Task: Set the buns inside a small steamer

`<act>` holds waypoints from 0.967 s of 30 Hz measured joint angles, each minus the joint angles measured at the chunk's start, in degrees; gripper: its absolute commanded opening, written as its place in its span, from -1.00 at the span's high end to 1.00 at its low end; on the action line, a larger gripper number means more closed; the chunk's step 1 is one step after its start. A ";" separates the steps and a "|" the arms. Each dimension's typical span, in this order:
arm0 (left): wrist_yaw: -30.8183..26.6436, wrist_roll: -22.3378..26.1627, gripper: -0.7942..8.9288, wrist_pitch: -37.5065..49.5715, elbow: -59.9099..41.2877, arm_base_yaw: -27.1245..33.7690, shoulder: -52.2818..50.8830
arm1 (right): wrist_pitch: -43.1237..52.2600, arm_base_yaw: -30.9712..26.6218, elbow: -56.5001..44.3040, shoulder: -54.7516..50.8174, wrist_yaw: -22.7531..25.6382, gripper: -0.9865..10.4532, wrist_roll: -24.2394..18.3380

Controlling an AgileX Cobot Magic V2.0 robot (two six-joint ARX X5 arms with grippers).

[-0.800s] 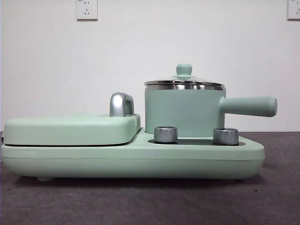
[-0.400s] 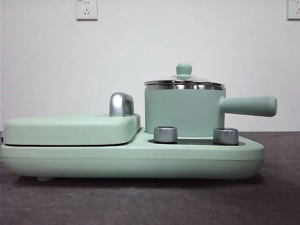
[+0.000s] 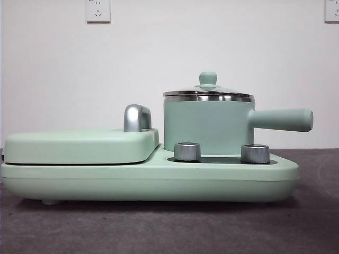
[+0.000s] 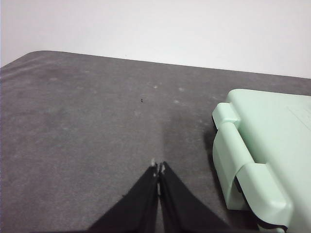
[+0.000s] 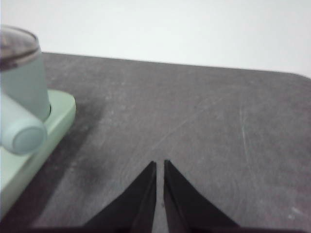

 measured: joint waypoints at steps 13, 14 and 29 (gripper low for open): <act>0.00 0.00 0.82 0.00 0.00 0.00 0.00 | -2.80 0.00 -0.04 0.00 3.89 0.80 1.64; 0.00 0.00 0.82 0.00 0.00 0.00 0.00 | -2.82 0.00 -0.04 0.00 3.89 0.80 1.95; 0.00 0.00 0.82 0.00 0.00 0.00 0.00 | -2.56 0.00 -0.04 0.00 4.04 0.80 3.13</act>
